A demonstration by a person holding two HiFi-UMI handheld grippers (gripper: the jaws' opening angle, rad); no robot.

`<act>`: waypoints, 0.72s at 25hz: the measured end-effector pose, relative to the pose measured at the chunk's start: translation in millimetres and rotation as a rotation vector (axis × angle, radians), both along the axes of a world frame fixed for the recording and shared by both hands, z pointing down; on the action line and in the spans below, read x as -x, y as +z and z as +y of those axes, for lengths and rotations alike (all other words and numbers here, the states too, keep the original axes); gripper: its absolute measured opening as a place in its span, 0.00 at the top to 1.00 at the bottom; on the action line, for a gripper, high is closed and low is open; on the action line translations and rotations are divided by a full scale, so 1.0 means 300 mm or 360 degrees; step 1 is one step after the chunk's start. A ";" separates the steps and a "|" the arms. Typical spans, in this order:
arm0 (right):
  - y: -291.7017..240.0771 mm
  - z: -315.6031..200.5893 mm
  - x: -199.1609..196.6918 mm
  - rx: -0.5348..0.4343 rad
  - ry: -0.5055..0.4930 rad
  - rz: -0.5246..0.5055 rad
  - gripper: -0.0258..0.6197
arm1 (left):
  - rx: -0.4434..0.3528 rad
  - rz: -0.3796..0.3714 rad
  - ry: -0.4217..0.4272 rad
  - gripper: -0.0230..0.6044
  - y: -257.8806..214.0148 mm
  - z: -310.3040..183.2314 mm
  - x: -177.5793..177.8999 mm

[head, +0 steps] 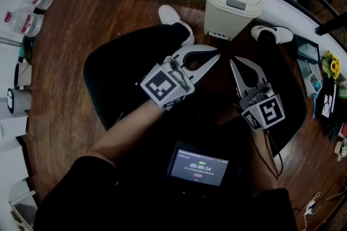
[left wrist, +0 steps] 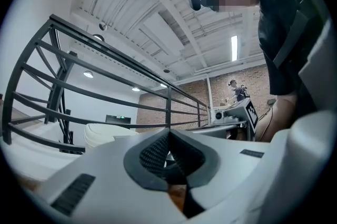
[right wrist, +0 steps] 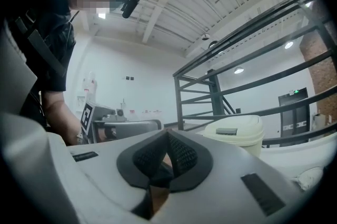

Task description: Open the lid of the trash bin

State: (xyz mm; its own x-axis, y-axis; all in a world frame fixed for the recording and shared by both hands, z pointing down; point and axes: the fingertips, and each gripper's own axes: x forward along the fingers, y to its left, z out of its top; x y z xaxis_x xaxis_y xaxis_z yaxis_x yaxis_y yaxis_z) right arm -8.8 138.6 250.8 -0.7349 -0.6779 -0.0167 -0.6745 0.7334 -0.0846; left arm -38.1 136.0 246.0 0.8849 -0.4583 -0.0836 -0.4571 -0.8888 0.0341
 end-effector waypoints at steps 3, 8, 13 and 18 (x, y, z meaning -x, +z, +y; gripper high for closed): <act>0.006 0.016 0.010 0.0009 -0.0004 -0.0010 0.93 | 0.0003 -0.0004 0.0007 0.90 0.002 0.021 -0.002; -0.002 0.033 0.023 0.0005 0.0009 -0.0002 0.93 | -0.0063 -0.0020 0.0010 0.90 -0.022 0.045 -0.001; -0.001 0.044 0.031 0.0007 0.0011 0.0005 0.93 | -0.0047 -0.0046 0.0008 0.90 -0.002 0.054 0.003; 0.012 0.045 0.042 0.0028 0.0005 0.0019 0.93 | -0.0087 -0.0077 -0.0003 0.90 -0.004 0.056 0.005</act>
State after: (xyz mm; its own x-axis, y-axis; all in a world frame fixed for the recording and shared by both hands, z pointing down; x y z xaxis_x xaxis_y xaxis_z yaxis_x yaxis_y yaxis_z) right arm -21.4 152.0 254.5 -0.7329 -0.6804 0.0041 -0.6779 0.7297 -0.0895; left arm -39.5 152.8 244.8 0.8875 -0.4561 -0.0660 -0.4590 -0.8877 -0.0368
